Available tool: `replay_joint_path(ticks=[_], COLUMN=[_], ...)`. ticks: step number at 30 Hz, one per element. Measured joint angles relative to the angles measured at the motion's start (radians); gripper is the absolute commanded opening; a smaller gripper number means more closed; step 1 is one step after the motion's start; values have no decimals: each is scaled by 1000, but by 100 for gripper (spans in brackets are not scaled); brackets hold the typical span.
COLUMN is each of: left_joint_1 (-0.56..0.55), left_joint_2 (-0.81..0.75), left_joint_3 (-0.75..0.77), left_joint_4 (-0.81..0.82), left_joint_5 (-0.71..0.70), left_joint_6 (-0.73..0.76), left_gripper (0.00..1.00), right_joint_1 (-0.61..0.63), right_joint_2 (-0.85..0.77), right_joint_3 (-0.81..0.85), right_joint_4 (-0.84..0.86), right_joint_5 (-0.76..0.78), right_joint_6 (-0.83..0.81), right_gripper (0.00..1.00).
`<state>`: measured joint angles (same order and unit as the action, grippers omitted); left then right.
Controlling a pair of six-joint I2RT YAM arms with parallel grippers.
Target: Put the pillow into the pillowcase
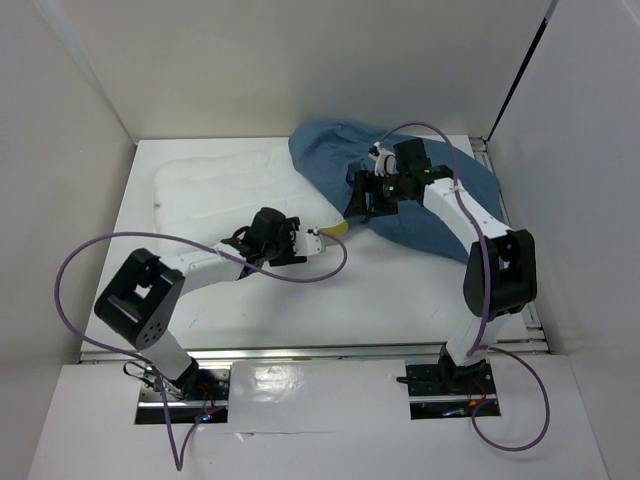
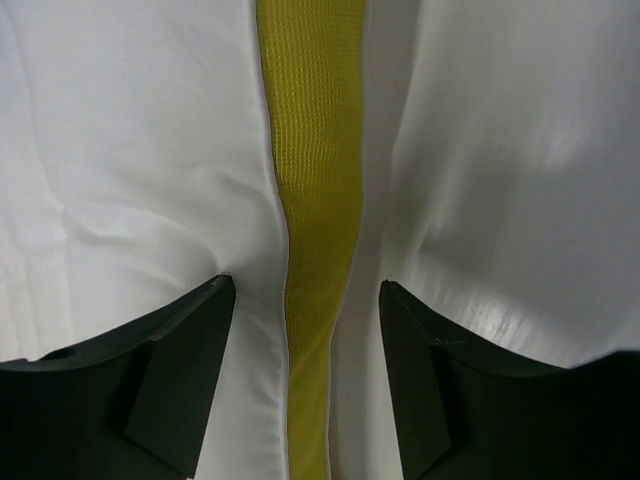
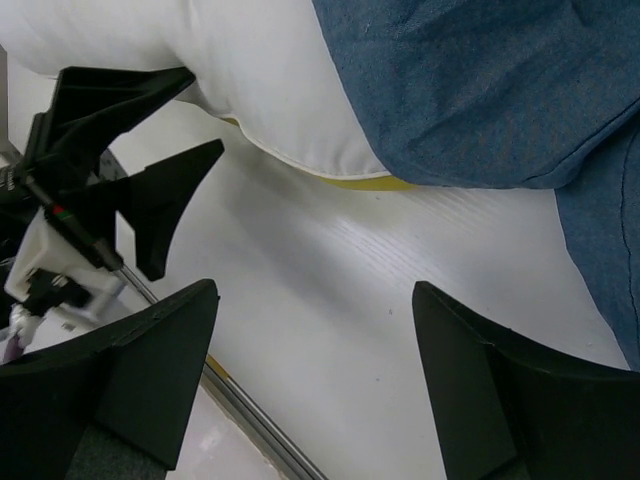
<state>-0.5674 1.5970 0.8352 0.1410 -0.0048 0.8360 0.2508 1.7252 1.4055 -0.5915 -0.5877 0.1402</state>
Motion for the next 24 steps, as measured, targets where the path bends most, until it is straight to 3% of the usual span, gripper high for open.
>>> replay_joint_path(ticks=[2, 4, 5, 7, 13, 20, 24], left_joint_1=[6, 14, 17, 23, 46, 143, 188], left_joint_2=[45, 80, 98, 129, 201, 203, 197], left_joint_3=[23, 47, 64, 102, 248, 517, 634], left_joint_4=[3, 6, 10, 8, -68, -353, -455], left_joint_5=[-1, -4, -6, -13, -4, 122, 175], left_joint_6=[-1, -5, -4, -1, -56, -171, -209], left_gripper=[63, 45, 16, 0, 0, 0, 0], right_joint_1=[0, 0, 0, 0, -2, -13, -16], right_joint_2=[5, 13, 18, 31, 39, 25, 9], right_joint_3=[0, 2, 2, 2, 2, -31, -58], right_joint_4=[0, 0, 0, 0, 0, 24, 71], right_joint_5=[-4, -8, -9, -11, -10, 9, 37], right_joint_6=[0, 0, 0, 0, -3, -2, 17], right_gripper=[86, 86, 86, 86, 85, 83, 78])
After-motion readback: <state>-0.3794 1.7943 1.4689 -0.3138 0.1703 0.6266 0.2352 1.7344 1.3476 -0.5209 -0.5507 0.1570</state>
